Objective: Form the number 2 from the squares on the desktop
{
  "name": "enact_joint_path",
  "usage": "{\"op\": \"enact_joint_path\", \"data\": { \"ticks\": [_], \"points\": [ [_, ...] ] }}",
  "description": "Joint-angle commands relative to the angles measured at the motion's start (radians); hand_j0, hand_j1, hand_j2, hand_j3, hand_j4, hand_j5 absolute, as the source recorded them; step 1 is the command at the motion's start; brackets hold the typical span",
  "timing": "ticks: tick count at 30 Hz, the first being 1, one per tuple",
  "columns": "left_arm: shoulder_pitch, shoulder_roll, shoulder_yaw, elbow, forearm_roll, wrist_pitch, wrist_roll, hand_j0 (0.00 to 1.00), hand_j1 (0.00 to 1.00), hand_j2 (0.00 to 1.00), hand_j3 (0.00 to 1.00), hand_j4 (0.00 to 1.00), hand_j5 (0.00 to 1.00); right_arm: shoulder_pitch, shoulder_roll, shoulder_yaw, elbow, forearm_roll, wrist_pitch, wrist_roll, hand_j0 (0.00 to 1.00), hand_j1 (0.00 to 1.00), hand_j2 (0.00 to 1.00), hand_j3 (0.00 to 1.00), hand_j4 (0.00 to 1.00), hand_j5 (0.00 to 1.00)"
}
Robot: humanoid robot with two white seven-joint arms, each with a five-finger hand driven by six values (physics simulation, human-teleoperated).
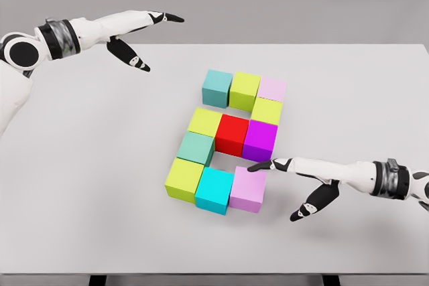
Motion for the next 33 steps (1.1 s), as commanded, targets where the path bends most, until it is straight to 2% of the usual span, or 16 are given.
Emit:
{"op": "enact_joint_path", "data": {
  "ticks": [1, 19, 33],
  "points": [
    [0.000, 0.000, 0.001, 0.001, 0.008, 0.003, 0.000, 1.00, 1.00, 1.00, 1.00, 1.00, 1.00, 0.000, -0.001, 0.001, -0.002, -0.007, 0.002, 0.000, 1.00, 1.00, 1.00, 1.00, 1.00, 1.00],
    [-0.005, 0.002, 0.001, 0.001, 0.008, 0.003, 0.000, 1.00, 1.00, 1.00, 1.00, 1.00, 1.00, -0.002, -0.002, 0.006, -0.011, -0.007, 0.002, 0.000, 1.00, 1.00, 1.00, 1.00, 1.00, 1.00],
    [-0.005, 0.002, 0.001, 0.001, 0.008, 0.003, 0.000, 1.00, 1.00, 1.00, 1.00, 1.00, 1.00, -0.006, -0.002, 0.009, 0.034, -0.009, 0.002, 0.000, 1.00, 1.00, 1.00, 1.00, 1.00, 1.00]
  ]
}}
